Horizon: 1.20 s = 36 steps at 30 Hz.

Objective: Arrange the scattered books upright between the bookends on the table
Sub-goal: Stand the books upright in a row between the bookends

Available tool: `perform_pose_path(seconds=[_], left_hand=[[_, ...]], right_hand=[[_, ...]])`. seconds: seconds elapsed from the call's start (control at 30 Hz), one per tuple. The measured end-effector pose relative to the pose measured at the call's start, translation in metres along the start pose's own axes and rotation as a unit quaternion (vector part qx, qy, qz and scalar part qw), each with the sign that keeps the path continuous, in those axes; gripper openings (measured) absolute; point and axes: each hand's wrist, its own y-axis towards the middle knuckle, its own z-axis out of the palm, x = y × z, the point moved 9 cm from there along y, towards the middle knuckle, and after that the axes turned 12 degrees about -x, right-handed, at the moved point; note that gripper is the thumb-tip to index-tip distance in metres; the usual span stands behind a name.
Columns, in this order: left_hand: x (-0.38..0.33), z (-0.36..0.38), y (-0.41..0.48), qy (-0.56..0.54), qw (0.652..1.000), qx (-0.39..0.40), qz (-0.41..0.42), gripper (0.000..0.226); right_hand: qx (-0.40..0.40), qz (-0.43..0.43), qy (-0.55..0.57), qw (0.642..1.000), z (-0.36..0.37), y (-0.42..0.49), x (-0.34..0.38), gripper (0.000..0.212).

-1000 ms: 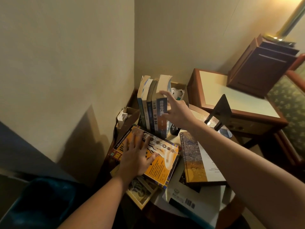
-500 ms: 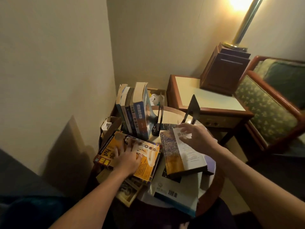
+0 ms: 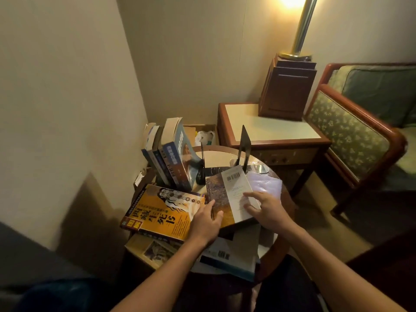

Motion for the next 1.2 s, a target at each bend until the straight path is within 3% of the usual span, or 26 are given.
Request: perform_pose_path(seconds=[0.17,0.3,0.57,0.77,0.97,1.2], left_hand=[[0.001,0.015,-0.009,-0.106,0.985,0.069,-0.118,0.068],[0.001,0.023,-0.012,-0.153,0.973,0.095,-0.144,0.078],[-0.008,0.017,-0.011,-0.224,0.958,0.089,-0.157,0.07],[-0.004,0.012,-0.014,-0.379,0.891,0.09,-0.232,0.061],[-0.021,0.002,-0.004,-0.422,0.874,0.114,-0.213,0.063],[0.006,-0.036,0.005,-0.442,0.863,0.065,-0.235,0.051]], right_hand=[[-0.01,0.04,0.045,0.998,0.011,-0.005,-0.01,0.055],[-0.018,0.072,0.09,0.993,0.019,-0.008,-0.015,0.063],[-0.03,0.166,0.254,0.953,0.017,-0.009,-0.012,0.044],[-0.038,0.208,0.37,0.905,0.013,-0.024,-0.014,0.03],[-0.006,0.188,0.413,0.891,-0.006,-0.031,-0.003,0.033],[0.072,0.162,0.411,0.894,-0.007,-0.033,0.039,0.035]])
